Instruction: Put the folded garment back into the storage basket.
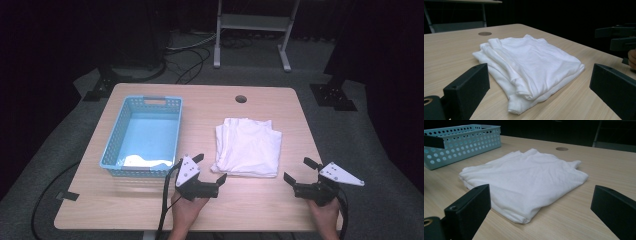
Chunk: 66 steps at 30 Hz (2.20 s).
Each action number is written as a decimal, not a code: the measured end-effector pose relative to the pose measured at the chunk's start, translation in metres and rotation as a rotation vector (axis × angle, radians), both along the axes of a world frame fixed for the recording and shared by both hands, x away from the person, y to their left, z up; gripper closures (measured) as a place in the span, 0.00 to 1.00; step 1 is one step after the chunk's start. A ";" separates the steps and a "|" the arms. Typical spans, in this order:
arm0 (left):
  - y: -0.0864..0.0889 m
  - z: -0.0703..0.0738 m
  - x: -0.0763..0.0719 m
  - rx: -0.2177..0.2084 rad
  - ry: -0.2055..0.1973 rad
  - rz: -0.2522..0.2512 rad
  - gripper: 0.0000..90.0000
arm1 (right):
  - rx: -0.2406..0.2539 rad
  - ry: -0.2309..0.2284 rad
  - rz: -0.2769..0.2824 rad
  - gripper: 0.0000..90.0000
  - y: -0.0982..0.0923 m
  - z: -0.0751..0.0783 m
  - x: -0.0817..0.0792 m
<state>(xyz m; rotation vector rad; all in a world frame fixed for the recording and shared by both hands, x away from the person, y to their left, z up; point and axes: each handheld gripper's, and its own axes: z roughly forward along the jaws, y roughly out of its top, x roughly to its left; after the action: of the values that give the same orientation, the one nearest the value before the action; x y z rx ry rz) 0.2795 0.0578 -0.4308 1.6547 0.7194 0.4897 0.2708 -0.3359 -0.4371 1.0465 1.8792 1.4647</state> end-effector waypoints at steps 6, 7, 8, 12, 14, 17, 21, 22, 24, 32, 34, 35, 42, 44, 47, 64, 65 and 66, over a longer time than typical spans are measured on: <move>0.002 0.000 0.001 -0.022 0.013 0.004 0.03 | -0.003 0.001 0.001 0.03 0.000 0.000 0.000; 0.002 0.000 0.001 -0.022 0.013 0.004 0.03 | 0.003 0.004 -0.001 0.03 0.000 0.000 0.000; 0.002 0.000 0.002 -0.028 0.017 -0.003 0.03 | 0.005 0.004 -0.003 0.03 -0.001 0.001 0.001; 0.000 0.000 0.003 -0.027 0.022 -0.016 0.03 | 0.007 0.008 -0.002 0.03 -0.001 0.002 0.002; -0.002 0.000 0.003 -0.025 0.037 -0.033 0.03 | 0.004 0.012 0.001 0.03 0.000 0.003 0.002; -0.004 0.003 0.003 -0.011 0.043 -0.036 0.03 | 0.011 0.019 0.006 0.03 0.000 0.005 0.002; -0.005 0.011 0.005 -0.023 0.049 -0.050 0.03 | 0.006 0.018 0.010 0.03 0.001 0.010 0.002; -0.005 0.011 0.005 -0.023 0.049 -0.050 0.03 | 0.006 0.018 0.010 0.03 0.001 0.010 0.002; -0.007 0.018 0.006 -0.022 0.053 -0.058 0.03 | 0.001 0.020 0.014 0.03 0.000 0.014 0.002; -0.016 0.030 0.014 0.007 0.094 -0.068 0.03 | -0.001 0.040 0.019 0.03 -0.002 0.026 0.003; -0.017 0.031 0.014 0.007 0.096 -0.070 0.03 | 0.003 0.046 0.020 0.03 -0.002 0.027 0.003; -0.019 0.034 0.016 0.020 0.099 -0.078 0.03 | 0.000 0.050 0.021 0.03 -0.003 0.030 0.004; -0.025 0.039 0.025 0.030 0.162 -0.086 0.03 | -0.017 0.082 0.020 0.03 0.002 0.043 0.007; -0.027 0.041 0.027 0.030 0.179 -0.087 0.03 | -0.021 0.089 0.017 0.03 0.005 0.047 0.009; -0.029 0.043 0.031 0.033 0.206 -0.090 0.03 | -0.021 0.111 0.024 0.03 0.008 0.053 0.013; -0.040 0.063 0.061 -0.006 0.369 -0.109 0.03 | -0.007 0.275 0.032 0.03 0.016 0.073 0.045; -0.040 0.064 0.063 -0.001 0.375 -0.110 0.03 | -0.008 0.281 0.030 0.03 0.016 0.073 0.046; -0.040 0.064 0.063 -0.001 0.375 -0.110 0.03 | -0.008 0.281 0.030 0.03 0.016 0.073 0.046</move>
<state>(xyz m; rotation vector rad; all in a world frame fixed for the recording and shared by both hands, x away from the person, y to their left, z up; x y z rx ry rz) 0.3429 0.0174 -0.3671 1.7954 0.8943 0.0987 0.3167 -0.3195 -0.3638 1.2806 2.0980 1.3825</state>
